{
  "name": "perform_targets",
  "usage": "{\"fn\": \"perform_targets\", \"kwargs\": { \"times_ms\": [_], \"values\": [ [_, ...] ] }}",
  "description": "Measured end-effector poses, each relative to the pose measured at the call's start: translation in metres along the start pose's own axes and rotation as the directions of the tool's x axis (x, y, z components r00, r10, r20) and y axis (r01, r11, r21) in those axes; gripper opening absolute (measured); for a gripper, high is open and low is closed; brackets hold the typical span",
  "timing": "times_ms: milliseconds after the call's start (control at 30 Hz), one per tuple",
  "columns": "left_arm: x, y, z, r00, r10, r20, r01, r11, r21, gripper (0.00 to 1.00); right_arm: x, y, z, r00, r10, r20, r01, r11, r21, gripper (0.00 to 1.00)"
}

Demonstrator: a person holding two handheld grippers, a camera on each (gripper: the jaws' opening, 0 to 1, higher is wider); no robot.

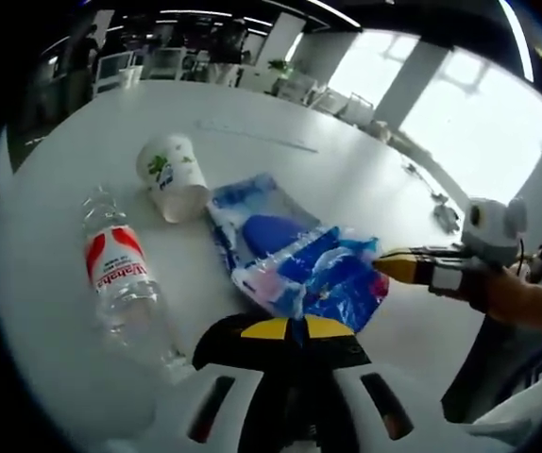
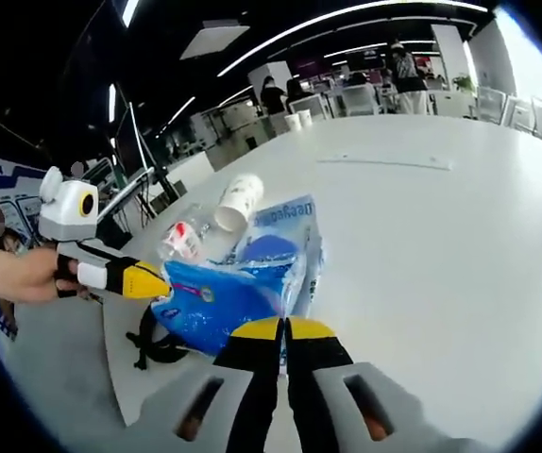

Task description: Arrange the tabletop items into an orderly group along one side of the table until the central work area is clear of visible clutter.

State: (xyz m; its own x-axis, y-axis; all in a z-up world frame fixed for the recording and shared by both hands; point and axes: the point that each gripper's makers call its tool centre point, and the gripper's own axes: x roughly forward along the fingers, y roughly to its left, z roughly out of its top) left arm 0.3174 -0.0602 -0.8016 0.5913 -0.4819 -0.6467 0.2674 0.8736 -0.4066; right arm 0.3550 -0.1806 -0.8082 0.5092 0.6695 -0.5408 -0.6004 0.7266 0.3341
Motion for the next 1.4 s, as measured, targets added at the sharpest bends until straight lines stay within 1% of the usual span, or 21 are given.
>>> {"fn": "perform_targets", "kwargs": {
  "times_ms": [133,233,267,367,467,533,667,767,833,967,1100,1133,1167,1233,1400],
  "values": [
    [0.0,-0.002,0.004,1.0,-0.004,0.01,0.004,1.0,0.0,0.0,-0.005,0.0,0.002,1.0,-0.008,0.013,0.008,1.0,0.002,0.0],
    [0.0,-0.004,0.006,1.0,-0.003,0.016,0.003,1.0,0.015,0.0,-0.008,0.0,0.004,1.0,-0.014,0.023,0.014,1.0,0.003,0.0],
    [0.0,-0.005,0.007,1.0,-0.003,0.017,0.003,1.0,0.022,0.0,-0.008,0.0,0.004,1.0,-0.015,0.025,0.015,1.0,0.004,0.0],
    [-0.001,-0.008,0.01,1.0,0.001,0.014,-0.003,0.996,0.092,0.0,-0.012,0.0,0.006,0.999,-0.022,0.037,0.022,1.0,0.004,0.0],
    [0.0,-0.013,0.015,1.0,-0.002,0.023,0.0,0.994,0.109,0.0,-0.015,-0.003,0.009,0.998,-0.035,0.049,0.035,0.999,0.008,0.0],
    [0.0,-0.015,0.018,1.0,-0.007,0.023,0.005,0.993,0.117,0.0,-0.017,-0.007,0.01,0.997,-0.047,0.058,0.045,0.998,0.031,0.0],
    [0.003,-0.022,0.025,0.999,-0.022,0.028,0.018,0.99,0.142,0.0,-0.024,-0.012,0.015,0.994,-0.065,0.083,0.061,0.997,0.046,0.0],
    [0.007,-0.026,0.028,0.999,-0.036,0.026,0.032,0.989,0.143,0.0,-0.029,-0.017,0.018,0.992,-0.08,0.097,0.075,0.996,0.051,0.0],
    [0.01,-0.03,0.029,0.999,-0.051,0.017,0.049,0.991,0.122,0.0,-0.033,-0.021,0.019,0.99,-0.093,0.104,0.086,0.994,0.065,0.0],
    [0.016,-0.038,0.033,0.998,-0.065,0.015,0.062,0.988,0.142,0.0,-0.038,-0.028,0.019,0.987,-0.11,0.114,0.101,0.992,0.082,0.0],
    [0.021,-0.043,0.035,0.997,-0.08,0.01,0.077,0.987,0.143,0.0,-0.044,-0.034,0.02,0.984,-0.124,0.124,0.113,0.989,0.093,0.0],
    [0.022,-0.044,0.035,0.997,-0.082,0.007,0.081,0.987,0.139,0.0,-0.045,-0.035,0.02,0.984,-0.128,0.126,0.116,0.989,0.095,0.0],
    [0.024,-0.046,0.035,0.996,-0.091,-0.005,0.091,0.989,0.115,0.0,-0.045,-0.036,0.02,0.983,-0.131,0.126,0.119,0.988,0.097,0.0],
    [0.025,-0.049,0.039,0.995,-0.095,0.005,0.094,0.987,0.127,0.0,-0.047,-0.04,0.019,0.982,-0.139,0.126,0.127,0.987,0.1,0.0],
    [0.029,-0.053,0.045,0.995,-0.102,0.004,0.101,0.984,0.146,0.0,-0.052,-0.045,0.024,0.978,-0.152,0.142,0.138,0.985,0.104,0.0]
  ]
}}
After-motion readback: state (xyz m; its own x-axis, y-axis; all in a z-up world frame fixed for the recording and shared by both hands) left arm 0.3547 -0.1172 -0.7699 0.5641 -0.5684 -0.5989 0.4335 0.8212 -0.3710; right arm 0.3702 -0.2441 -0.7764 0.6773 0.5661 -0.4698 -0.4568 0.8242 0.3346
